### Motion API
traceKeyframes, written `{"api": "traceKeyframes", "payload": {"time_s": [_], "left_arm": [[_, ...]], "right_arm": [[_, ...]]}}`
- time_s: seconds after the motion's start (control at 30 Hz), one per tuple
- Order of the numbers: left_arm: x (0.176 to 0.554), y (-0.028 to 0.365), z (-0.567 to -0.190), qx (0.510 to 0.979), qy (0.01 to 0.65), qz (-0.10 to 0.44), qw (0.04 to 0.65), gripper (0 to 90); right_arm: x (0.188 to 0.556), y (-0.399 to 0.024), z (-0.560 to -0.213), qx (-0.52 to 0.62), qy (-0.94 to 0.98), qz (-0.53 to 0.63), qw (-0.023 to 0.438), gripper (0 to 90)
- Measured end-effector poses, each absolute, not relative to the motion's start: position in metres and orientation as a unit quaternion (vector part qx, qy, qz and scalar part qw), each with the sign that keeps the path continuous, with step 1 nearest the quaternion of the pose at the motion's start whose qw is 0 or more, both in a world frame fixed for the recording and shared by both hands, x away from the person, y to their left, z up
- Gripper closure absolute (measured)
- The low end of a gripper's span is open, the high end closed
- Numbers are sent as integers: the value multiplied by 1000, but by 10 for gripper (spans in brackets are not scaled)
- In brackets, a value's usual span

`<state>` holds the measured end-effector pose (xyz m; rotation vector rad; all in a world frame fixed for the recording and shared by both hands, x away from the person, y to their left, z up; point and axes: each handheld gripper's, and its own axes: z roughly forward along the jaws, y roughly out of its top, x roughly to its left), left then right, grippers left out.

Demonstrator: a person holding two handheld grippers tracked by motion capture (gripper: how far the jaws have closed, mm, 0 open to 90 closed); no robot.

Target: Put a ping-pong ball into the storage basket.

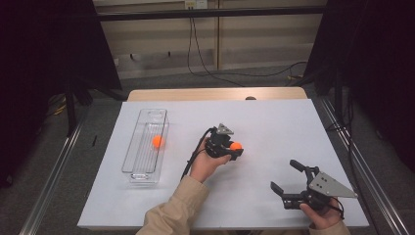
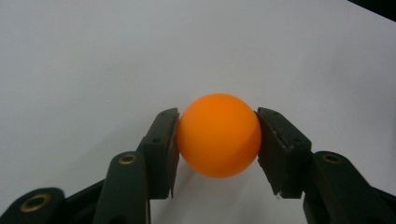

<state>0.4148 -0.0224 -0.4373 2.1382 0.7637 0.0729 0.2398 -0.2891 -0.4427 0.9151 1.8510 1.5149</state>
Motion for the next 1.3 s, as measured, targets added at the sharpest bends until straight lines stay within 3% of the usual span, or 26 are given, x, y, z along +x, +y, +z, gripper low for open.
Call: {"api": "traceKeyframes", "payload": {"time_s": [1.3], "left_arm": [[415, 5, -428, 848, 319, 21, 423, 508]], "right_arm": [[239, -289, -443, 340, 694, 567, 286, 42]]}}
